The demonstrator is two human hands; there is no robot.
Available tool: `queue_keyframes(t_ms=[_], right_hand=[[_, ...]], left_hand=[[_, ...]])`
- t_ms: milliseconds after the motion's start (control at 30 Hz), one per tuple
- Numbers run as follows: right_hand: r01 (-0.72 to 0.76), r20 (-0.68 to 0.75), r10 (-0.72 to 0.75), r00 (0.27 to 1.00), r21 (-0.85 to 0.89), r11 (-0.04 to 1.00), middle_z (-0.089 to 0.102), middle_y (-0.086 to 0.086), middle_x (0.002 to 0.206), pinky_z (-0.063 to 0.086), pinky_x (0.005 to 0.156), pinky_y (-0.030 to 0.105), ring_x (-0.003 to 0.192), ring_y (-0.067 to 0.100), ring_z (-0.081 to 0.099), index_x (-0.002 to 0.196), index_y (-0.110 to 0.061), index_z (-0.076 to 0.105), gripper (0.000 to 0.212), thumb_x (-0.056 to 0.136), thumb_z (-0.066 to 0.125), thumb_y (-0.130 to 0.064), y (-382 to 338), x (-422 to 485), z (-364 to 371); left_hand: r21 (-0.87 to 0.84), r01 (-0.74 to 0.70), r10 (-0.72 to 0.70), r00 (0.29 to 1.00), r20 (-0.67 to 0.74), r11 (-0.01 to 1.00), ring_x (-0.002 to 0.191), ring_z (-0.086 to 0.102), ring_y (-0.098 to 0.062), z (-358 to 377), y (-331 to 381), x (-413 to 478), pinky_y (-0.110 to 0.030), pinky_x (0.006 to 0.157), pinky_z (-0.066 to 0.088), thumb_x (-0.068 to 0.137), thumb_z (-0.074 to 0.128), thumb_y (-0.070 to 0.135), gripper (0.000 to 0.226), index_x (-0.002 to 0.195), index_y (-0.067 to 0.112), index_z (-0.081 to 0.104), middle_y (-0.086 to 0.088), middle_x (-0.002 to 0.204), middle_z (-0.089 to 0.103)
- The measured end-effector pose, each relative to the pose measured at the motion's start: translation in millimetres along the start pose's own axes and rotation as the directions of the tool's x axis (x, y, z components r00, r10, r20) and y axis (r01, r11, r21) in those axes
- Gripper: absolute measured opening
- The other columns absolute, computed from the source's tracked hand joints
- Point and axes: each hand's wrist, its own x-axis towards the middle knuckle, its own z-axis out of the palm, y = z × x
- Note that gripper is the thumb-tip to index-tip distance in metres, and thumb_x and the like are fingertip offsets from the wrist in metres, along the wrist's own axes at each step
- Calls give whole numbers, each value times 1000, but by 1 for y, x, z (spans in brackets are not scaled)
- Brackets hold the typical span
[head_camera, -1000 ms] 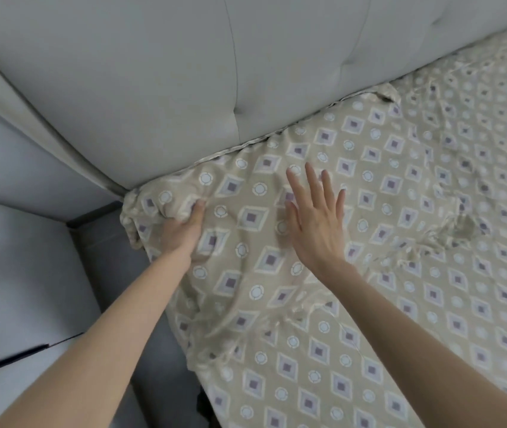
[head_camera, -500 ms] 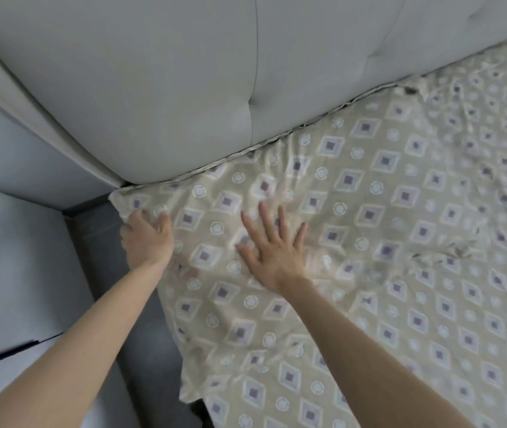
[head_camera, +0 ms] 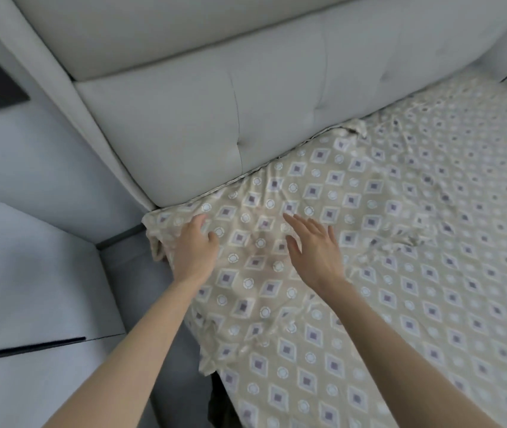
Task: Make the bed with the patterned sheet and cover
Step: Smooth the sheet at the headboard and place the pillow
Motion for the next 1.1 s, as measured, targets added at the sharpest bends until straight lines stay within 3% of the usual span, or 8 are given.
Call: queue_keyframes(t_ms=[133, 300, 433, 567, 667, 800, 1100], right_hand=[[-48, -8, 48, 999, 42, 998, 54, 1, 135, 35, 106, 40, 128, 24, 43, 145, -31, 34, 44, 101, 37, -32, 3, -70, -67], [-50, -96, 63, 993, 126, 991, 54, -7, 135, 45, 95, 37, 122, 19, 50, 144, -33, 35, 42, 101, 37, -35, 18, -172, -144], [-76, -159, 109, 981, 198, 977, 59, -10, 129, 50, 85, 36, 115, 15, 55, 140, -35, 38, 40, 100, 40, -34, 44, -265, -198], [-121, -222, 174, 959, 235, 964, 61, -12, 121, 53, 69, 32, 86, 14, 65, 137, -35, 44, 38, 99, 43, -34, 66, -342, -234], [-165, -253, 239, 937, 281, 945, 62, -12, 117, 55, 69, 36, 81, 18, 67, 135, -36, 46, 37, 99, 44, -34, 79, -389, -250], [-232, -294, 343, 892, 351, 907, 62, -13, 118, 55, 69, 36, 87, 12, 64, 135, -36, 46, 37, 99, 43, -34, 92, -442, -265], [-350, -434, 590, 681, 514, 783, 63, -13, 117, 49, 82, 32, 103, 7, 58, 132, -39, 49, 35, 98, 45, -37, 129, -548, -286]], left_hand=[[-136, -78, 75, 997, -31, 988, 122, 51, -16, -17, 47, -72, -31, 100, 40, 94, 45, 13, 40, 132, 21, 52, 3, 135, 52], [-253, -166, 155, 986, -61, 953, 118, 52, -12, -31, 99, -181, -21, 88, 36, 95, 42, 13, 39, 131, 23, 52, 8, 134, 52], [-351, -230, 240, 971, -14, 908, 113, 53, -7, -29, 139, -275, -20, 89, 38, 95, 44, 12, 38, 131, 23, 52, 12, 132, 54], [-372, -299, 346, 936, 62, 879, 111, 52, -4, -22, 175, -347, -21, 89, 41, 95, 47, 16, 36, 130, 25, 53, 13, 129, 54], [-385, -325, 398, 908, 129, 864, 106, 52, 0, -17, 197, -388, -20, 87, 44, 95, 47, 18, 36, 130, 27, 52, 14, 128, 55], [-375, -350, 453, 861, 233, 858, 99, 52, 2, -7, 223, -428, -8, 68, 37, 96, 47, 18, 35, 129, 28, 53, 12, 124, 56], [-408, -470, 617, 670, 412, 783, 99, 55, 0, 31, 272, -497, -9, 68, 40, 96, 49, 16, 34, 129, 25, 54, 8, 123, 59]])
